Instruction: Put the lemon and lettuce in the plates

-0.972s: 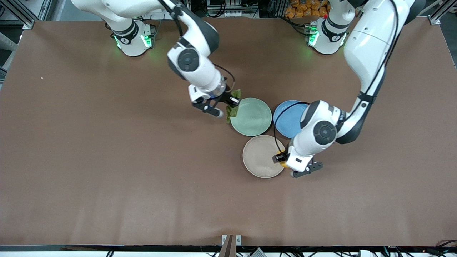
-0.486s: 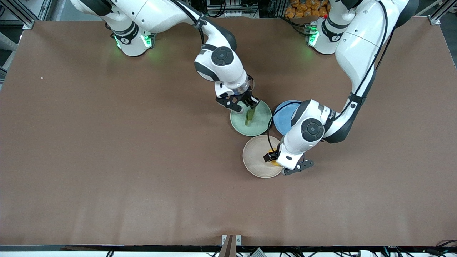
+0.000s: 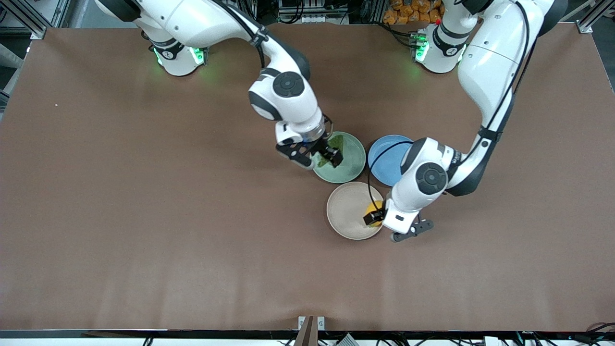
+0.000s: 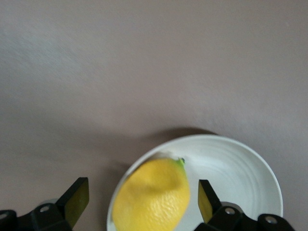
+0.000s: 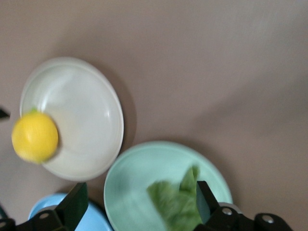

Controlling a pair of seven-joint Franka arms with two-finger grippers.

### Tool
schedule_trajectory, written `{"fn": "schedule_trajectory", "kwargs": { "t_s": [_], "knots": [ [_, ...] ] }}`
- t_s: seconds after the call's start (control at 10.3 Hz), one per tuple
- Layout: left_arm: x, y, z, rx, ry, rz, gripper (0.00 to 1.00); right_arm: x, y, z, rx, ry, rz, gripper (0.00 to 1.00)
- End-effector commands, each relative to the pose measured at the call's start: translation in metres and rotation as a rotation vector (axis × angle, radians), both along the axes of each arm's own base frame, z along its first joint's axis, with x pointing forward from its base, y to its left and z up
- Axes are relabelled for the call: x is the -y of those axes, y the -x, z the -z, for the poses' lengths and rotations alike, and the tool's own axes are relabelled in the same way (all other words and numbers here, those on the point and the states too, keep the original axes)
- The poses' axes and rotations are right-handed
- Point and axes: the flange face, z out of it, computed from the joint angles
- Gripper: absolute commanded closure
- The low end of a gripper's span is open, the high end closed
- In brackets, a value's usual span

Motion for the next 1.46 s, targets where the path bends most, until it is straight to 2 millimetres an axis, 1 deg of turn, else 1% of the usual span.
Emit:
{"fn": "schedule_trajectory", "kwargs": {
  "t_s": [0.0,0.1,0.19,0.29,0.39,0.49,0.58,0.68,0.78,0.87,0.97,1.07,1.17,1.26,1.36],
  "knots": [
    [-0.032,-0.011,-0.024,0.030,-0.019,-0.051,0.00,0.062,-0.042,-0.063,-0.025,0.019,-0.069,0.00],
    [-0.049,-0.014,-0.034,0.020,-0.034,-0.068,0.00,0.099,-0.059,-0.094,-0.042,0.012,-0.111,0.00],
    [-0.056,-0.013,-0.046,0.005,-0.052,-0.043,0.00,0.140,-0.072,-0.126,-0.053,0.000,-0.159,0.00],
    [-0.076,-0.018,-0.055,0.002,-0.059,-0.052,0.00,0.181,-0.079,-0.153,-0.055,0.012,-0.227,0.00],
    [-0.087,-0.021,-0.060,-0.005,-0.034,-0.124,0.00,0.214,-0.079,-0.179,-0.052,0.037,-0.291,0.00],
    [-0.093,-0.016,-0.057,-0.028,-0.026,-0.189,0.00,0.253,-0.080,-0.205,-0.041,0.069,-0.328,0.00],
    [-0.096,-0.009,-0.060,-0.033,-0.033,-0.193,0.00,0.294,-0.081,-0.225,-0.031,0.101,-0.393,0.00],
    [-0.104,0.003,-0.060,-0.047,-0.043,-0.195,0.00,0.337,-0.082,-0.240,-0.027,0.134,-0.455,0.00],
    [-0.110,0.018,-0.062,-0.054,-0.045,-0.193,0.00,0.372,-0.077,-0.258,-0.017,0.160,-0.503,0.00],
    [-0.118,0.032,-0.063,-0.048,-0.030,-0.201,0.00,0.393,-0.071,-0.270,-0.022,0.174,-0.531,0.00],
    [-0.127,0.047,-0.063,-0.033,0.005,-0.223,0.00,0.417,-0.069,-0.280,-0.011,0.184,-0.523,0.00],
    [-0.136,0.063,-0.059,-0.007,0.029,-0.239,0.00,0.429,-0.066,-0.294,0.012,0.202,-0.547,0.00],
    [-0.141,0.078,-0.059,0.012,0.040,-0.239,0.00,0.447,-0.064,-0.303,0.009,0.214,-0.570,0.00],
    [-0.139,0.087,-0.064,0.018,0.037,-0.231,0.00,0.464,-0.064,-0.315,0.023,0.220,-0.580,0.00],
    [-0.134,0.096,-0.071,0.026,0.027,-0.222,0.00,0.474,-0.063,-0.318,0.017,0.226,-0.596,0.00]
  ]
}}
